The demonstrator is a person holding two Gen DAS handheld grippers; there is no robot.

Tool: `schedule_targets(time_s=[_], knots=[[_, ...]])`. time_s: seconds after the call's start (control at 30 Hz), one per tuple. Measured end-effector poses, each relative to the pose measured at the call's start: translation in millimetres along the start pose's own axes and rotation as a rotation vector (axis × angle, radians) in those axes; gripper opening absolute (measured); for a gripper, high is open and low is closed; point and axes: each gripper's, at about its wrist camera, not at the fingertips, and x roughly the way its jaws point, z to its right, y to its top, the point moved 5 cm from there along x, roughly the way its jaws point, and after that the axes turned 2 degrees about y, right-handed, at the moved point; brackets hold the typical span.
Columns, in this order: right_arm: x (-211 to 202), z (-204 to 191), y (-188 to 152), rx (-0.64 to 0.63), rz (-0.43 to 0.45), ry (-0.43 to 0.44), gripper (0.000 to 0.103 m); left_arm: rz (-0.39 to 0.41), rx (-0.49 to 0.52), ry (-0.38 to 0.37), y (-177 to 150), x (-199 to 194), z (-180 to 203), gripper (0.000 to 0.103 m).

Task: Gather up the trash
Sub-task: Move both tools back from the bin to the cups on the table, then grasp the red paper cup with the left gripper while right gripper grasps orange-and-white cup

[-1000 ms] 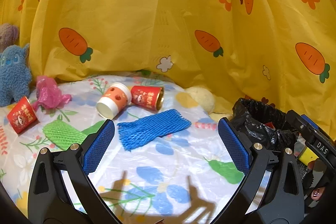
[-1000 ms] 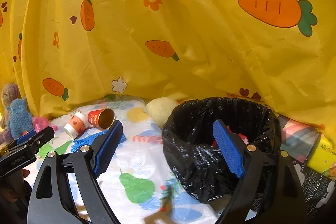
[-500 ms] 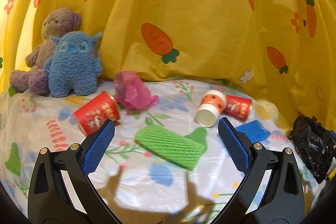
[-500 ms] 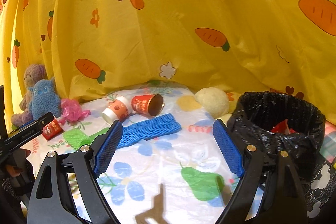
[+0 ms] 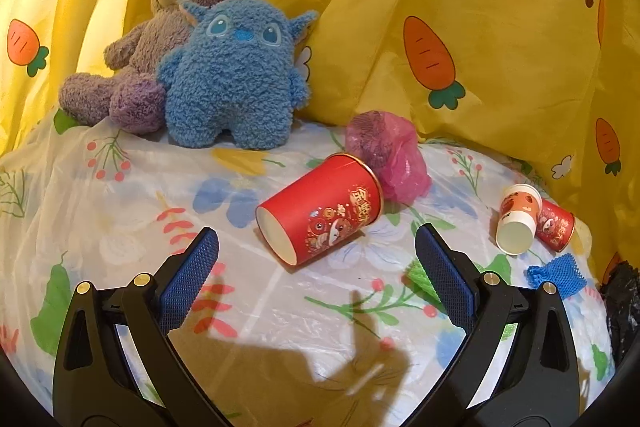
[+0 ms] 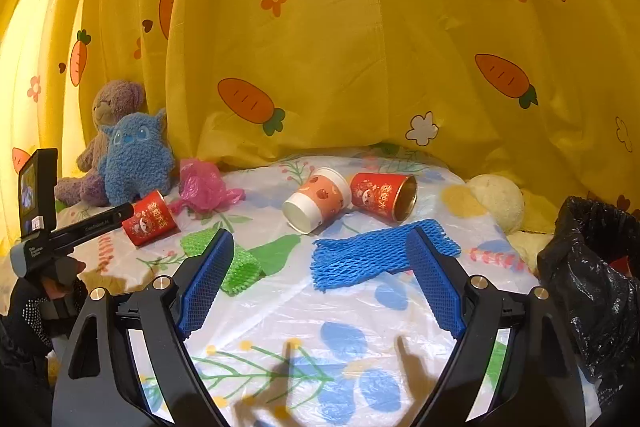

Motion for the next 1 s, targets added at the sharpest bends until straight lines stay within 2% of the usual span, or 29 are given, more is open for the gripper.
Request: schedule_targets(time_s=[0.07, 0.13, 0.2, 0.37, 0.67, 0.73, 1.0], knots=[[4, -3, -1, -0.006, -0.004, 0.006, 0.085, -0.007, -0.016, -0.007, 0, 2, -7, 0.097], [9, -5, -2, -0.001, -0.013, 0.011, 0.085, -0.024, -0.027, -0.028, -1, 7, -10, 0.090], [13, -7, -4, 0.001, -0.021, 0.016, 0.085, -0.057, -0.031, -0.052, -4, 13, -10, 0.069], [17, -9, -7, -0.008, -0.028, 0.019, 0.085, -0.100, -0.008, -0.099, -10, 23, -2, 0.039], [20, -7, -8, -0.003, -0.038, 0.018, 0.085, -0.128, -0.008, -0.126, -13, 29, 1, 0.003], [22, -7, -9, -0.004, -0.040, 0.019, 0.085, -0.135, -0.001, -0.127, -13, 30, 3, 0.000], [23, -8, -10, -0.008, -0.047, 0.015, 0.085, -0.128, -0.032, -0.142, -12, 30, -2, 0.000]])
